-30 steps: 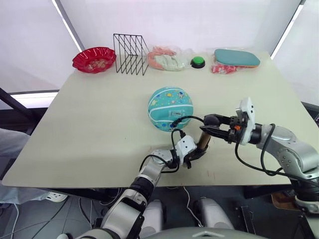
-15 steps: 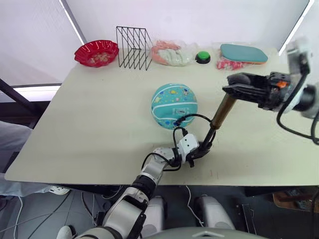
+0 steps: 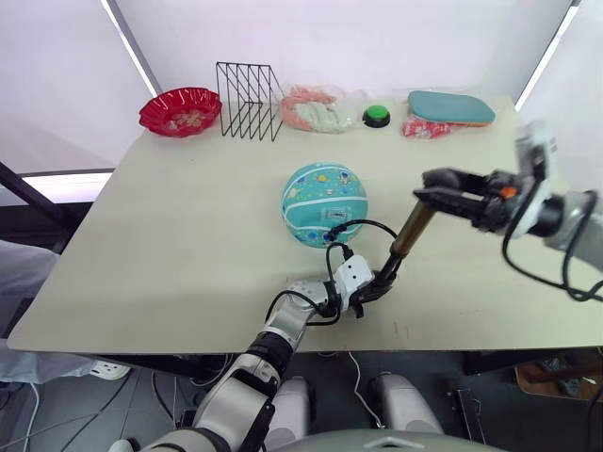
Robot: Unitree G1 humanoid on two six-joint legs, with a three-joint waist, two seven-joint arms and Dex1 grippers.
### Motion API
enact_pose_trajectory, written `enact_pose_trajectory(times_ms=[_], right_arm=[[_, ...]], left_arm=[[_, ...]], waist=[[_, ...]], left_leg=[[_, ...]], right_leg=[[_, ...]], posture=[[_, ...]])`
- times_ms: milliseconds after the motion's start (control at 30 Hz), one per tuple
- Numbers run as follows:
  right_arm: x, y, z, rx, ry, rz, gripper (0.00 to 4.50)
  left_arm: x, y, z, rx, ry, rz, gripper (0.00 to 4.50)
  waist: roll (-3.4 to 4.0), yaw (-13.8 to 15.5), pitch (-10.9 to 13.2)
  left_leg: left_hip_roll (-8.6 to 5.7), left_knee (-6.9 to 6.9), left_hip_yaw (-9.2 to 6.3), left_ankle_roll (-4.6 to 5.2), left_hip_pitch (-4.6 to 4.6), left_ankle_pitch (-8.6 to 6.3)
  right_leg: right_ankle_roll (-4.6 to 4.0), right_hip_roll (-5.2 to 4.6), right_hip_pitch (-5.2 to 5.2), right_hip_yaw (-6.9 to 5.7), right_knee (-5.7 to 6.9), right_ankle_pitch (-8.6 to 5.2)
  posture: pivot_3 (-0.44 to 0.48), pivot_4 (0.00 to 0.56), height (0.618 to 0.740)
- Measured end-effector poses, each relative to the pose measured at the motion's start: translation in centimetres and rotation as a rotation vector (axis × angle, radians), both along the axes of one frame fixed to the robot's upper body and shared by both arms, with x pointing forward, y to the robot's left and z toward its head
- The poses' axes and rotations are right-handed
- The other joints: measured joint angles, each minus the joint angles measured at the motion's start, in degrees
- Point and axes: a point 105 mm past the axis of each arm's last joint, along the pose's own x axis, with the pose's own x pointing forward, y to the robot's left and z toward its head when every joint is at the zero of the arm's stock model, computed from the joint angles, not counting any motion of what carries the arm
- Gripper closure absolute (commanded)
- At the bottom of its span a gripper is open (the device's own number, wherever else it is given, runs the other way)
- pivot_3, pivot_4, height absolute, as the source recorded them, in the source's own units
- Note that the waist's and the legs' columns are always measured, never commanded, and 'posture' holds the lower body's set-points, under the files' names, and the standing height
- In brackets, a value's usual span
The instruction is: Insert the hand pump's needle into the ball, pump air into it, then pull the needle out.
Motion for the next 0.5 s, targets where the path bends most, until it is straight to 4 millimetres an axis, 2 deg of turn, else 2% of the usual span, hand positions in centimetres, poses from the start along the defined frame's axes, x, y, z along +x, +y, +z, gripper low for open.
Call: enact_pose_trajectory(times_ms=[233,500], right_arm=[[0.6,1.6,-5.6,-0.001,0.049,-0.002,2.46],[0.2,0.6,-4.2,-0.053,0.054,-0.004,2.46]], left_arm=[[-0.2,0.0,-0.1,-0.004,0.004,0.003,3.45],[-0.2,-0.1,0.3,-0.01,-0.004,-0.008,3.45]], waist=[[0.05,0.0,-0.5],[-0.03,0.3,-0.2]], left_leg=[[0.01,-0.21,-0.04,0.0,0.12,0.0],[-0.05,-0.2,-0.13,0.0,-0.03,0.0]], right_leg=[[0.07,0.05,0.01,-0.03,-0.09,0.04],[0.06,0.0,-0.12,-0.11,-0.11,0.04]], posture=[[0.0,0.15,0.74],[0.0,0.15,0.74]])
